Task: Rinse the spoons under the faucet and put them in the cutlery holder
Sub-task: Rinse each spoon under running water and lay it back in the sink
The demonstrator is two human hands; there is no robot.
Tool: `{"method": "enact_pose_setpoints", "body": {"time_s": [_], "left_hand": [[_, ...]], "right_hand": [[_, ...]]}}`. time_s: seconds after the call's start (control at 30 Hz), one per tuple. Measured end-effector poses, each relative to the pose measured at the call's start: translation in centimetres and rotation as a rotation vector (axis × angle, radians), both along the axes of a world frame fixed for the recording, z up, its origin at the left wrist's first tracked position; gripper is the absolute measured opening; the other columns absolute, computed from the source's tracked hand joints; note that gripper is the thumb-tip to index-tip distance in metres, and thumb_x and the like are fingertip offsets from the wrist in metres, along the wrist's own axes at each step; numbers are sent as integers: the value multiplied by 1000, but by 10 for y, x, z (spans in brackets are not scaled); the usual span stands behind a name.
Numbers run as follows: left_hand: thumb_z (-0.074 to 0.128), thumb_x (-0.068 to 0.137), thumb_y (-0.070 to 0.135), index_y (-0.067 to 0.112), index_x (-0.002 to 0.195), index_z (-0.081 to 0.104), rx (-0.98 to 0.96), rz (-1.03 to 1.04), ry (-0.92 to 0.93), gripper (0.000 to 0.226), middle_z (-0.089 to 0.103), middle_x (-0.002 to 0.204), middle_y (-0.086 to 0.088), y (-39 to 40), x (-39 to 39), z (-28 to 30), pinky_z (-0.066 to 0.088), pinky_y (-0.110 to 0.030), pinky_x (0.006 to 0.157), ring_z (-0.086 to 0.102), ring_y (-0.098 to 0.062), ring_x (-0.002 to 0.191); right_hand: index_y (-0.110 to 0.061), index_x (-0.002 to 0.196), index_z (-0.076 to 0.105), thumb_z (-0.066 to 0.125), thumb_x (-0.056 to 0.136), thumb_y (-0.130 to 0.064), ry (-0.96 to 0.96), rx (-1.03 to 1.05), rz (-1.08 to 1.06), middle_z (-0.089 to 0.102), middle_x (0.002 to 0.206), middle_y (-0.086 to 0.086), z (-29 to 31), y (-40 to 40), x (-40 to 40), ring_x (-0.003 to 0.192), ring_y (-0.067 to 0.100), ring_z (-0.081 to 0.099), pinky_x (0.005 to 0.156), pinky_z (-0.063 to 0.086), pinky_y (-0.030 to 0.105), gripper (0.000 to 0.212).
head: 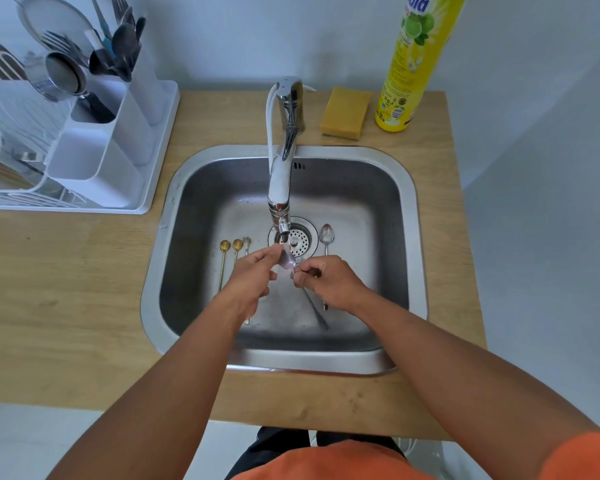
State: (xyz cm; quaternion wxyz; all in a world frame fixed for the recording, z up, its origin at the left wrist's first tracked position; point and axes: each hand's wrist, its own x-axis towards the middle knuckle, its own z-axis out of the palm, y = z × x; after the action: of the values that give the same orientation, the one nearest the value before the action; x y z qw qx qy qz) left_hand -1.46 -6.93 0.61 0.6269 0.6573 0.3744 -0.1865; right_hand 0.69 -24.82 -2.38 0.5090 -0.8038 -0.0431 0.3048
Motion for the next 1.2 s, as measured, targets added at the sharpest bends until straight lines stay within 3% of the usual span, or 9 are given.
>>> {"method": "enact_pose_setpoints", "body": {"time_s": [0.13, 0.23, 0.4, 0.6, 0.73, 0.8, 0.87, 0.97, 1.2], "left_hand": [[62, 102, 40, 30, 95, 80, 173, -91, -75, 21, 77, 104, 9, -2, -6, -2, 46, -27, 68, 61, -10, 84], [60, 104, 38, 27, 98, 81, 235, -203, -122, 25, 77, 101, 8, -7, -14, -8, 50, -28, 82, 67, -7, 96], [60, 105, 33, 24, 91, 80, 169, -291, -84, 27, 81, 91, 5, -17, -22, -12, 52, -30, 78, 69, -10, 83], [57, 107, 26, 23, 94, 78, 254, -418, -93, 25, 79, 89, 5, -12, -24, -11, 48, -18, 70, 67, 2, 71], [55, 107, 22, 19, 95, 77, 181, -411, -15, 26, 79, 91, 1, -4, -16, -5, 49, -23, 75, 69, -10, 85], [54, 107, 23, 14, 99, 78, 142, -402, 16, 27, 80, 90, 1, -3, -13, -1, 50, -17, 65, 67, -10, 82], [54, 107, 28, 17, 100, 79, 108, -371, 44, 28, 81, 88, 6, -3, -13, 1, 48, -17, 60, 62, -9, 77], [51, 108, 39, 21, 102, 79, 82, -333, 46, 34, 81, 89, 9, 3, -14, 2, 42, -32, 72, 60, -14, 83], [48, 108, 44, 21, 107, 80, -17, -359, 131, 40, 81, 96, 4, 34, -17, 2, 44, -37, 78, 60, -19, 87]], "right_hand": [[-24, 83, 79, 72, 94, -22, 46, 60, -75, 79, 83, -9, -1, 7, 3, 84, 9, 73, 82, 59, 31, 13], [-19, 84, 80, 72, 94, -19, 53, 103, -165, 80, 85, -6, 1, 15, 10, 91, 14, 75, 89, 58, 29, 13], [-20, 77, 81, 75, 89, -20, 108, 114, -258, 79, 92, -13, 2, 22, 23, 96, 4, 73, 92, 54, 26, 13], [-30, 72, 81, 79, 86, -22, 147, 122, -363, 78, 87, -20, -3, 19, 21, 88, -5, 71, 77, 47, 16, 17], [-30, 70, 81, 79, 84, -18, 181, 163, -379, 79, 92, -15, -8, 21, 14, 96, 1, 72, 86, 49, 21, 18], [-31, 70, 81, 79, 84, -22, 180, 167, -371, 79, 94, -16, -8, 25, 10, 100, 1, 70, 86, 48, 21, 17], [-34, 68, 80, 79, 86, -23, 188, 175, -371, 78, 87, -21, -7, 28, 10, 97, -1, 70, 82, 47, 19, 21], [-26, 71, 79, 80, 84, -18, 218, 181, -400, 78, 81, -18, -4, 28, 19, 87, 4, 70, 76, 47, 21, 15], [-21, 87, 77, 80, 87, -22, 300, 215, -537, 80, 94, -3, 12, 26, 40, 67, 4, 58, 59, 41, 22, 3]]}}
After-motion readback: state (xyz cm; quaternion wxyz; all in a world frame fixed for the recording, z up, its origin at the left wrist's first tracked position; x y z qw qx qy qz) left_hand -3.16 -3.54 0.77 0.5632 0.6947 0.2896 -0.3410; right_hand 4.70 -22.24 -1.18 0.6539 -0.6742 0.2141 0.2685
